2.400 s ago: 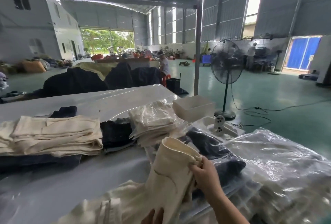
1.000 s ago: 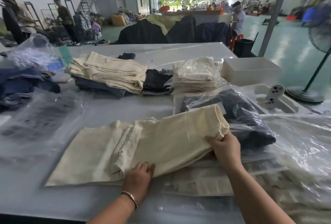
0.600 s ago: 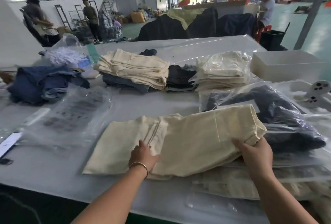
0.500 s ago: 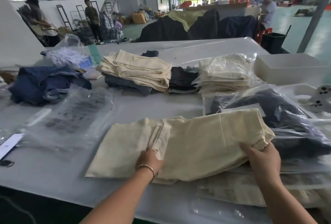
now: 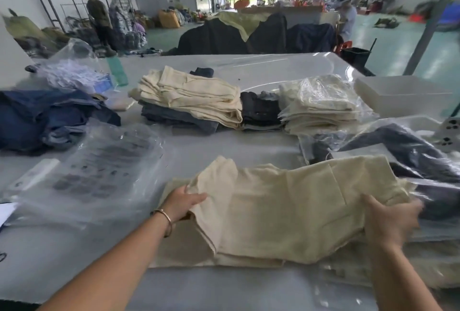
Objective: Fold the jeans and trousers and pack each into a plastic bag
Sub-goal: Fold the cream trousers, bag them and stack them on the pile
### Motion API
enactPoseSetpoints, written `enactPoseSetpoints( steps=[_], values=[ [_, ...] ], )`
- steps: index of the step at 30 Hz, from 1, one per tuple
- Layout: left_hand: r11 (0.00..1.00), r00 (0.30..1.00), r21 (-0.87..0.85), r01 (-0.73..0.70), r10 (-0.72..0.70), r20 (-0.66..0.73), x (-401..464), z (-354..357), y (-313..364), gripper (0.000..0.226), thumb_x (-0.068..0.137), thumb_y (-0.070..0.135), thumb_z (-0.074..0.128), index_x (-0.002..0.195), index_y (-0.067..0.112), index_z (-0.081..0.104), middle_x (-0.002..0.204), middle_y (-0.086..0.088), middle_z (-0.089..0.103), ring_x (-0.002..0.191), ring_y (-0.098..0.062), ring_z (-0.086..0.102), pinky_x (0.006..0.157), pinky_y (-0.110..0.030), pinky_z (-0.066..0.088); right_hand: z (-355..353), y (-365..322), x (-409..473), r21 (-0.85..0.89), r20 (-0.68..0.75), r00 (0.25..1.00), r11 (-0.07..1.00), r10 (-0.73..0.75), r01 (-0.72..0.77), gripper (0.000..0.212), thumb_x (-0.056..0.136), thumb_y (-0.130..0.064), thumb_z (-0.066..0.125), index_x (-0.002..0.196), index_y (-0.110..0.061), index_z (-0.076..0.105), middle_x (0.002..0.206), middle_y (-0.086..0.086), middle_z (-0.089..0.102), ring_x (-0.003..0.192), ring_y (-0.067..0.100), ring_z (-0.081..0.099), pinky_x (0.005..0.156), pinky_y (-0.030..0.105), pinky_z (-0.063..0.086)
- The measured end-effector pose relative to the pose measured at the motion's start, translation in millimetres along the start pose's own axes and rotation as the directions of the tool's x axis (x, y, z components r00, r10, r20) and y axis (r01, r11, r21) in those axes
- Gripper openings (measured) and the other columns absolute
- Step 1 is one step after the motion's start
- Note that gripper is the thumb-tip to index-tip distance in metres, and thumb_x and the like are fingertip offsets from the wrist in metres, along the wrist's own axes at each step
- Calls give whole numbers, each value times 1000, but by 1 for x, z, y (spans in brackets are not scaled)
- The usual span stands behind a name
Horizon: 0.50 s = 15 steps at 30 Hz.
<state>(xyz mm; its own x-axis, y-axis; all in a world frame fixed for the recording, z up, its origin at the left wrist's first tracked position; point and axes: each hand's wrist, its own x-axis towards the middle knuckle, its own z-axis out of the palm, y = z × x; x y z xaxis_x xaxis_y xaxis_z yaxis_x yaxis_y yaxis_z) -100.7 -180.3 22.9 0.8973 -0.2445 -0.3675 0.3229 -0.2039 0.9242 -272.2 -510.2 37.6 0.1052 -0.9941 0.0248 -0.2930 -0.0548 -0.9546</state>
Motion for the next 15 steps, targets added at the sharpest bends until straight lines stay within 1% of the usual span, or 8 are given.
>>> enactPoseSetpoints(
  steps=[2, 4, 6, 7, 9, 11, 13, 15],
  values=[
    [999, 1000, -46, 28, -29, -2, 3, -28, 3, 26, 84, 2, 66, 110, 4, 64, 100, -13, 70, 81, -25, 66, 68, -30, 56, -3, -7, -10, -190, -128, 979, 972, -161, 135, 94, 73, -27, 73, 147, -10, 18, 149, 20, 30, 135, 38, 31, 110, 49, 25],
    [997, 998, -53, 61, -60, 23, 7, -45, -1, 27, 84, 2, 67, 110, 5, 64, 103, -14, 70, 86, -28, 67, 74, -35, 56, 6, -15, -34, -335, -149, 894, 872, -423, 357, 94, 70, -26, 72, 148, -16, 20, 154, 14, 22, 142, 34, 18, 113, 52, 11],
    [996, 994, -30, 87, -85, 63, 10, -48, -7, 27, 84, 0, 66, 111, 3, 64, 103, -16, 70, 87, -29, 66, 76, -36, 56, 30, -19, -71, -389, 26, 780, 712, -626, 584, 80, 67, -24, 74, 138, -15, 39, 150, 13, 33, 139, 32, 26, 113, 47, 14],
    [995, 993, -22, 93, -91, 81, 10, -47, -10, 28, 84, -2, 65, 112, 1, 63, 101, -17, 69, 84, -28, 66, 71, -33, 56, 45, -17, -93, -378, 219, 713, 616, -666, 691, 73, 69, -25, 73, 136, -14, 44, 149, 12, 36, 138, 31, 29, 113, 45, 19],
    [996, 992, -20, 84, -82, 92, 10, -45, -12, 30, 83, -7, 63, 111, 1, 62, 97, -16, 69, 77, -25, 66, 63, -29, 57, 75, 0, -136, -239, 682, 491, 470, -542, 850, 72, 79, -35, 67, 143, -19, 38, 155, 6, 29, 142, 24, 23, 115, 38, 21],
    [999, 998, 48, 12, -15, 61, 12, -50, -10, 28, 82, -9, 63, 107, 4, 62, 90, -10, 69, 69, -19, 69, 58, -25, 57, 95, 28, -167, -134, 925, 261, 407, -276, 904, 71, 88, -46, 56, 149, -28, 25, 160, -2, 14, 147, 17, 11, 117, 32, 13],
    [952, 994, 290, -102, 112, -20, 21, -67, -5, 27, 81, -5, 66, 104, 9, 64, 91, -8, 70, 81, -22, 70, 70, -28, 56, 108, 54, -183, -114, 979, 172, 401, -111, 909, 63, 91, -51, 46, 147, -34, 24, 161, -2, 9, 148, 19, 4, 117, 35, 6],
    [828, 966, 543, -139, 233, -108, 31, -94, 4, 28, 79, 3, 67, 106, 11, 65, 98, -9, 70, 92, -27, 66, 78, -32, 50, 116, 70, -191, -137, 984, 169, 376, -52, 917, 58, 91, -57, 40, 144, -40, 23, 161, 2, 3, 148, 24, -3, 117, 44, 1]
  ],
)
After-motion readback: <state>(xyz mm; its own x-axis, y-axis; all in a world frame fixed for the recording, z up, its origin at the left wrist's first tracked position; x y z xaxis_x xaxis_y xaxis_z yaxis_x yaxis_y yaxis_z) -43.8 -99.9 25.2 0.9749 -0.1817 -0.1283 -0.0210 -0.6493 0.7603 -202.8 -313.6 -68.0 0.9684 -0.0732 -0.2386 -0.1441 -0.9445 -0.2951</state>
